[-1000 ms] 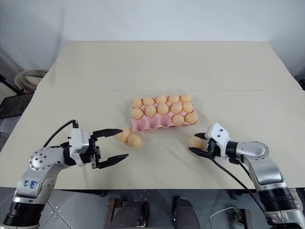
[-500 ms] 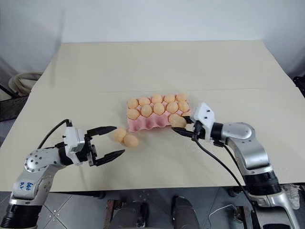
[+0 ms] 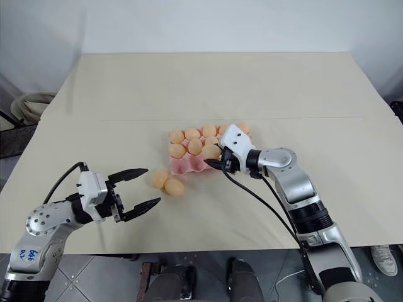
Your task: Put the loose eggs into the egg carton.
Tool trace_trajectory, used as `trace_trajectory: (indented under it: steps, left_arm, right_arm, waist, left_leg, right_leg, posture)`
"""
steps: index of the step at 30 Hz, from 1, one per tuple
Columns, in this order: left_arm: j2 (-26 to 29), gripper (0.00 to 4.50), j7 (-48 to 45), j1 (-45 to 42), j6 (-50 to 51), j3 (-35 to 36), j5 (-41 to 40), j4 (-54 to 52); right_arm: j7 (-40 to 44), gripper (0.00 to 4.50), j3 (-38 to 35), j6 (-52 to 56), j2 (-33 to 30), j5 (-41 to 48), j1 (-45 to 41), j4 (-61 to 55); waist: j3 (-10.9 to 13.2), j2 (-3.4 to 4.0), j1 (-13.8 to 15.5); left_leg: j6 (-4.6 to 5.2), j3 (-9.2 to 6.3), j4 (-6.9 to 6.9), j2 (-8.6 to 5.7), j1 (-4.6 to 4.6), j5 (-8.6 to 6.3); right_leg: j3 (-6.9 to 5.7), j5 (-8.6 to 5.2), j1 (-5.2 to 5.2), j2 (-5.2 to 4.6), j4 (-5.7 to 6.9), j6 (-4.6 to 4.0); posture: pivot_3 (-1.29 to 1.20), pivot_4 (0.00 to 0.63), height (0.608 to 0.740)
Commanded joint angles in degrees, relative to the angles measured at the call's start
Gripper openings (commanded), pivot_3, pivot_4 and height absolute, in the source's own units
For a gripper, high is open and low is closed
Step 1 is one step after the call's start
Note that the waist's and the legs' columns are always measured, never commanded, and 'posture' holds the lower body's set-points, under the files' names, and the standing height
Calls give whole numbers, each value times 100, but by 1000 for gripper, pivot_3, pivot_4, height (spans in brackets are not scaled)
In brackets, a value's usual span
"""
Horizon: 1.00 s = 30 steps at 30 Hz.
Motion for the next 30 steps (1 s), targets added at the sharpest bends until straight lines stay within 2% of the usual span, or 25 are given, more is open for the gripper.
trace_trajectory:
  steps: [1, 2, 3, 11, 17, 25, 30]
  left_arm:
    - [50, 4500, 86, 103, -39, 261, -49, -155]
    - [39, 4500, 116, 133, -31, 328, -69, -141]
    - [29, 4500, 147, 168, -30, 398, -82, -128]
    - [-70, 4500, 416, 900, -2, 950, -152, -221]
    - [-97, 4500, 493, 1279, -173, 1171, -81, -203]
    - [2, 4500, 365, 1158, -80, 1084, -131, -201]
    - [94, 4500, 484, 766, 379, 737, -63, -267]
  right_arm:
    - [148, 3972, -274, -16, -210, 157, 75, -436]
    - [253, 4343, -373, -57, -306, 270, 179, -581]
    - [373, 4471, -481, -141, -393, 399, 298, -721]
    - [1514, 4471, -1741, -1072, -1009, 1583, 1967, -1506]
    - [1861, 4471, -2148, -1590, -1291, 1734, 2912, -1635]
    - [1770, 4471, -2206, -2098, -1313, 1537, 3116, -1176]
    - [1744, 4471, -2199, -2051, -1380, 1600, 3105, -1232]
  waist:
    - [0, 0, 2]
    - [0, 0, 3]
    - [0, 0, 11]
    - [0, 0, 14]
    - [0, -1, 17]
    - [0, -1, 15]
    - [0, -1, 28]
  left_leg:
    - [0, 0, 0, 0, 0, 0]
    - [0, 0, 0, 0, 0, 0]
    - [0, 0, 0, 0, 0, 0]
    - [12, 0, -5, 2, 1, -11]
    - [34, 4, -1, 5, 5, -19]
    - [7, 5, 1, 7, 22, -9]
    - [8, 5, -4, 8, 20, -6]
  right_leg:
    - [-1, 0, 0, 0, 0, 0]
    - [-2, 0, 0, 0, 0, 0]
    - [-2, 0, 0, 0, 0, 0]
    - [-4, 1, 7, 0, -16, 3]
    - [-2, 0, 16, 0, -27, 1]
    - [4, 13, 29, -1, -21, -22]
    - [2, 13, 22, -1, -18, -22]
  posture:
    - [0, 150, 740]
    - [0, 150, 740]
    - [0, 150, 740]
    - [0, 150, 740]
    - [0, 150, 740]
    - [0, 150, 740]
    - [0, 150, 740]
